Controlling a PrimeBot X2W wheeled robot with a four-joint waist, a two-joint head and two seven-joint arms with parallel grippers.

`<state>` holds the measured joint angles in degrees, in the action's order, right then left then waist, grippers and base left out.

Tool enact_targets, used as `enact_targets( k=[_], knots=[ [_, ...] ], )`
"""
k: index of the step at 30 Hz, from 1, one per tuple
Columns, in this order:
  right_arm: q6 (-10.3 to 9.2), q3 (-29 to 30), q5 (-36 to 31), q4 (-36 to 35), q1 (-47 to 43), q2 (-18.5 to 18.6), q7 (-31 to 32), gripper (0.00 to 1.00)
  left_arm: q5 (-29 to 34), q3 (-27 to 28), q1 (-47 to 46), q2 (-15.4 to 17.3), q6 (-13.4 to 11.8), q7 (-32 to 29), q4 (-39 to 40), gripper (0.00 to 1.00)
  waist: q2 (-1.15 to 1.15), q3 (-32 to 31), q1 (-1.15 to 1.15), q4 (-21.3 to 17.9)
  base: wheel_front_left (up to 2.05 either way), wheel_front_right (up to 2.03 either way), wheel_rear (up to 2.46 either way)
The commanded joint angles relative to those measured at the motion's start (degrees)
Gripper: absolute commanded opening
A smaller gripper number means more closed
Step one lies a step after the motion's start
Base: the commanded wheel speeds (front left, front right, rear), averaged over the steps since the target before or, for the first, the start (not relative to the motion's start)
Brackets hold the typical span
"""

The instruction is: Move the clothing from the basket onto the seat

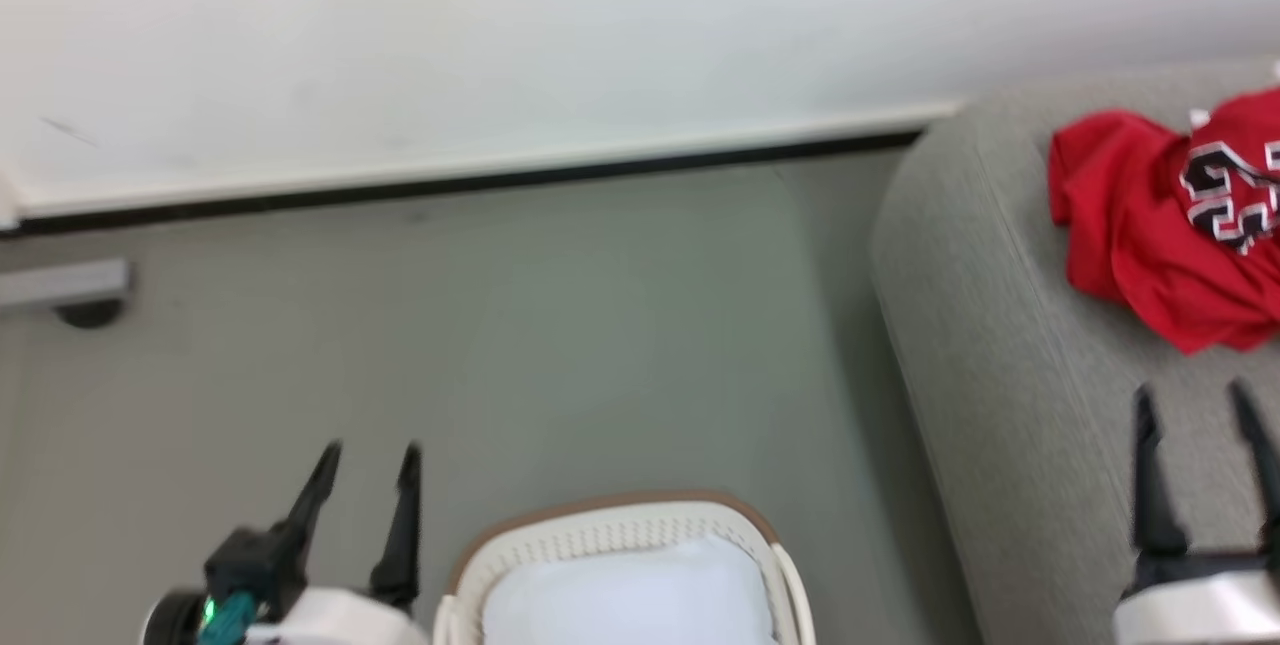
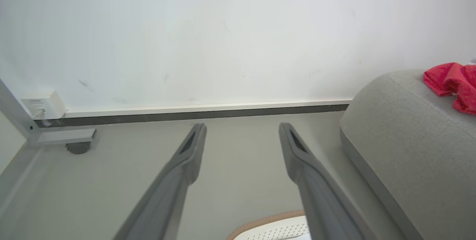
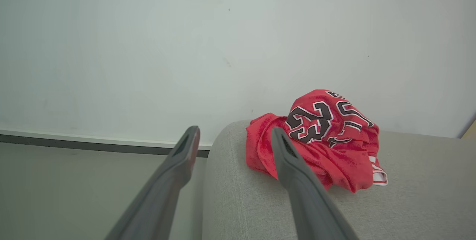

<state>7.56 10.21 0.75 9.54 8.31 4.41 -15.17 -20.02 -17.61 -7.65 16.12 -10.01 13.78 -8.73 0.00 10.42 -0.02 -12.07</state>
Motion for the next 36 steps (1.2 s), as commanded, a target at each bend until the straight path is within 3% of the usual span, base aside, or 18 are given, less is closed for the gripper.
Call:
enact_targets(
  k=[1, 9, 23, 36],
  knots=[
    [-0.14, -0.9, 0.3, -0.8, -2.2, -0.3, 0.0, 1.0, -0.8, 0.7, 1.9, 0.1, -0.2, 0.6, -0.9, 1.0, 0.0, -4.4, 0.02, 3.8, 0.0, 0.0, 0.0],
    [-0.14, -4.5, 2.3, -3.1, -11.7, -1.4, 0.0, 1.0, 0.3, 7.3, 10.1, -2.6, 0.0, 1.4, -1.8, 1.0, 0.0, -10.0, 0.02, 7.7, 0.0, 0.0, 0.0],
    [-0.14, -5.5, 7.3, -1.0, -17.2, -1.4, 0.0, 1.0, 6.3, 16.1, 15.9, -8.5, 8.7, 1.4, -2.1, 1.0, 0.0, -14.5, 0.02, 10.5, 0.0, 0.0, 0.0],
    [-0.14, -5.6, 7.2, 0.5, -17.2, -1.4, 0.0, 1.0, 9.9, 19.4, 16.0, -11.5, 12.2, 1.4, -3.4, 1.0, 0.0, -14.6, 0.02, 9.6, 0.0, 0.0, 0.0]
  ],
)
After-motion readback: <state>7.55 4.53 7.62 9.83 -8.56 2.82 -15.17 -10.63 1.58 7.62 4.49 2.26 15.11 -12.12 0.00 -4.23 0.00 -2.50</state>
